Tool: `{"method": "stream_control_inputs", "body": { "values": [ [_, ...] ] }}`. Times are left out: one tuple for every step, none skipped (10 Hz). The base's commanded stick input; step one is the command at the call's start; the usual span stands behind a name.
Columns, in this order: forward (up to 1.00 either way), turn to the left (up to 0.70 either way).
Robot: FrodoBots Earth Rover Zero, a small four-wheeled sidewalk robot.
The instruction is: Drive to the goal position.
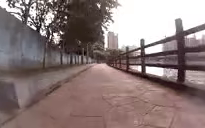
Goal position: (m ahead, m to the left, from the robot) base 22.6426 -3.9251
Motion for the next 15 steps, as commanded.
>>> {"method": "stream_control_inputs", "body": {
  "values": [
    [1.00,0.00],
    [1.00,0.00],
    [1.00,0.00],
    [1.00,0.00],
    [1.00,0.00],
    [1.00,0.00],
    [1.00,0.00],
    [1.00,0.00],
    [1.00,0.00],
    [1.00,0.00],
    [1.00,0.00],
    [1.00,0.00],
    [1.00,0.00],
    [1.00,0.00],
    [1.00,0.00]
  ]
}}
